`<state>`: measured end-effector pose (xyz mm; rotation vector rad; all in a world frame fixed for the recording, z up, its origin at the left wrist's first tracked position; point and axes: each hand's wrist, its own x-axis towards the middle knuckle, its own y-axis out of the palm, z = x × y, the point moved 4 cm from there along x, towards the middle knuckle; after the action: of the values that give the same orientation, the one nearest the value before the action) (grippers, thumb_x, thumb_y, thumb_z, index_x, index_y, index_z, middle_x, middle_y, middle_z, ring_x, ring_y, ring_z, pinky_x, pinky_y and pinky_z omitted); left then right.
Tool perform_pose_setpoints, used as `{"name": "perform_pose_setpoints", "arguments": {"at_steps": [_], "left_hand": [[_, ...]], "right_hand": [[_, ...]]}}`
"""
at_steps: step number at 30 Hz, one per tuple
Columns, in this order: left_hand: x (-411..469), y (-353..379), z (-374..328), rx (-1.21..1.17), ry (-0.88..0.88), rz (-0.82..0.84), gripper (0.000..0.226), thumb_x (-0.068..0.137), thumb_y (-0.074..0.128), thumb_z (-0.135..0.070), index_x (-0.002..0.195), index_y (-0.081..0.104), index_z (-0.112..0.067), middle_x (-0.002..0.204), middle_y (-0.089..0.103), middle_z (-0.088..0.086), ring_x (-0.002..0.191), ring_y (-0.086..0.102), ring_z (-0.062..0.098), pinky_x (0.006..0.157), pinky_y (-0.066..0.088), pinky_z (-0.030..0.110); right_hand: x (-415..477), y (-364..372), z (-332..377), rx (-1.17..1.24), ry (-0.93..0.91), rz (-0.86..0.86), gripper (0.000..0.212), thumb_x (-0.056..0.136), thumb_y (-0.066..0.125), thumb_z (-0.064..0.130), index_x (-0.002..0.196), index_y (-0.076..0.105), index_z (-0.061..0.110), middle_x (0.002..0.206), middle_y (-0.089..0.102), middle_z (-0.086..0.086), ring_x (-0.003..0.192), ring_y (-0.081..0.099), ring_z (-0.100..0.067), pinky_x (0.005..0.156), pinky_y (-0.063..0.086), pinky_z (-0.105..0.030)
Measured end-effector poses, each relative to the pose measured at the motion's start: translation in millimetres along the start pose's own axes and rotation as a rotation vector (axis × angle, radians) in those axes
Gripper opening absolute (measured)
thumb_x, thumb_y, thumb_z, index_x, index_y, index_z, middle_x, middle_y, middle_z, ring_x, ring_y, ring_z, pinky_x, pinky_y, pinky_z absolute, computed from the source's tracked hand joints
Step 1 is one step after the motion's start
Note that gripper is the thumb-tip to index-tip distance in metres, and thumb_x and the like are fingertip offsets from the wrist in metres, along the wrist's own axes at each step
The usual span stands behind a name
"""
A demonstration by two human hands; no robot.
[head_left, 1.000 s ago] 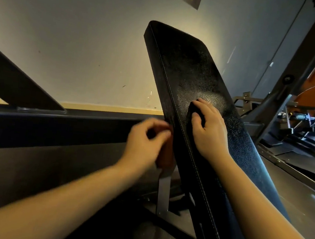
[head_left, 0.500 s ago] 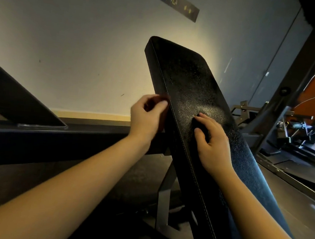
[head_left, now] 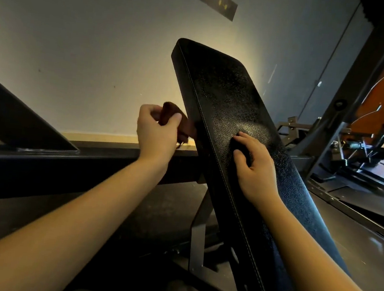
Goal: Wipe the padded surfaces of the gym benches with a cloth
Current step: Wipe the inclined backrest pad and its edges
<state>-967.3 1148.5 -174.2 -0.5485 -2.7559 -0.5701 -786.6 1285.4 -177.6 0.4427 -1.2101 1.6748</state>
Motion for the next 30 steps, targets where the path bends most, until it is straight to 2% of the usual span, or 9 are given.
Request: {"name": "perform_pose_setpoints", "arguments": {"at_steps": [1, 6, 11, 14, 16, 19, 21, 25, 30], "left_hand": [[-1, 7, -2, -0.009, 0.008, 0.009, 0.033, 0.095, 0.072, -0.018, 0.121, 0.052, -0.021, 0.117, 0.057, -0.005, 0.104, 0.058, 0.009, 0.070, 0.050, 0.008], [-45, 22, 11, 0.095, 0.247, 0.177, 0.032, 0.090, 0.074, -0.009, 0.116, 0.061, -0.024, 0.111, 0.064, -0.012, 0.103, 0.060, 0.000, 0.091, 0.051, 0.017], [-86, -1, 36, 0.011, 0.143, 0.429, 0.034, 0.086, 0.075, -0.001, 0.108, 0.069, -0.025, 0.103, 0.072, -0.006, 0.102, 0.068, 0.011, 0.096, 0.056, 0.033], [-97, -18, 39, 0.026, 0.067, 0.552, 0.034, 0.084, 0.075, 0.007, 0.106, 0.072, -0.019, 0.100, 0.075, -0.004, 0.097, 0.071, 0.010, 0.087, 0.057, 0.025], [-80, -26, 27, 0.009, 0.106, 0.414, 0.031, 0.084, 0.075, 0.006, 0.101, 0.071, -0.020, 0.094, 0.075, -0.004, 0.094, 0.070, 0.006, 0.085, 0.054, 0.019], [-45, -21, 15, -0.019, 0.133, 0.128, 0.021, 0.088, 0.077, -0.006, 0.098, 0.064, -0.018, 0.098, 0.069, -0.003, 0.096, 0.065, 0.010, 0.086, 0.053, 0.022], [-41, -2, 17, 0.059, 0.158, 0.126, 0.022, 0.087, 0.079, -0.012, 0.100, 0.062, -0.016, 0.100, 0.066, -0.001, 0.095, 0.062, 0.012, 0.086, 0.054, 0.028], [-75, 9, 31, 0.097, 0.191, 0.254, 0.026, 0.087, 0.078, -0.008, 0.103, 0.063, -0.020, 0.102, 0.067, -0.005, 0.093, 0.062, 0.006, 0.084, 0.049, 0.017], [-109, -24, 50, 0.069, 0.011, 0.712, 0.027, 0.086, 0.075, 0.004, 0.105, 0.070, -0.014, 0.100, 0.074, -0.004, 0.098, 0.070, 0.011, 0.088, 0.057, 0.027]], "right_hand": [[0, 0, 0, 0.002, -0.003, 0.000, 0.034, 0.097, 0.057, 0.019, 0.130, 0.066, 0.023, 0.142, 0.057, 0.009, 0.137, 0.046, -0.010, 0.117, 0.035, -0.045], [1, 0, 4, -0.010, -0.009, -0.009, 0.037, 0.094, 0.054, 0.023, 0.128, 0.067, 0.020, 0.142, 0.059, 0.005, 0.136, 0.048, -0.013, 0.116, 0.036, -0.044], [1, 1, 5, -0.023, 0.005, -0.001, 0.039, 0.092, 0.052, 0.024, 0.128, 0.067, 0.018, 0.141, 0.059, 0.003, 0.135, 0.049, -0.015, 0.117, 0.036, -0.041], [0, 0, 5, -0.022, 0.009, -0.001, 0.034, 0.096, 0.056, 0.018, 0.129, 0.067, 0.018, 0.142, 0.059, 0.003, 0.135, 0.048, -0.015, 0.117, 0.034, -0.037], [0, 0, 4, -0.027, 0.012, 0.003, 0.033, 0.098, 0.057, 0.015, 0.130, 0.066, 0.019, 0.143, 0.058, 0.004, 0.136, 0.047, -0.014, 0.117, 0.033, -0.035], [-1, -1, 4, -0.025, 0.023, 0.007, 0.033, 0.099, 0.057, 0.016, 0.131, 0.065, 0.021, 0.144, 0.056, 0.005, 0.137, 0.045, -0.013, 0.117, 0.033, -0.036], [-2, -1, 5, -0.022, 0.018, 0.007, 0.033, 0.099, 0.056, 0.017, 0.131, 0.065, 0.020, 0.144, 0.057, 0.004, 0.137, 0.046, -0.013, 0.117, 0.034, -0.039], [-1, 0, 5, -0.018, 0.011, 0.000, 0.035, 0.096, 0.055, 0.020, 0.129, 0.066, 0.019, 0.142, 0.059, 0.003, 0.135, 0.048, -0.016, 0.117, 0.035, -0.042], [2, 0, 4, -0.018, 0.019, 0.020, 0.036, 0.095, 0.054, 0.021, 0.129, 0.066, 0.018, 0.141, 0.059, 0.002, 0.135, 0.049, -0.016, 0.116, 0.037, -0.042]]}}
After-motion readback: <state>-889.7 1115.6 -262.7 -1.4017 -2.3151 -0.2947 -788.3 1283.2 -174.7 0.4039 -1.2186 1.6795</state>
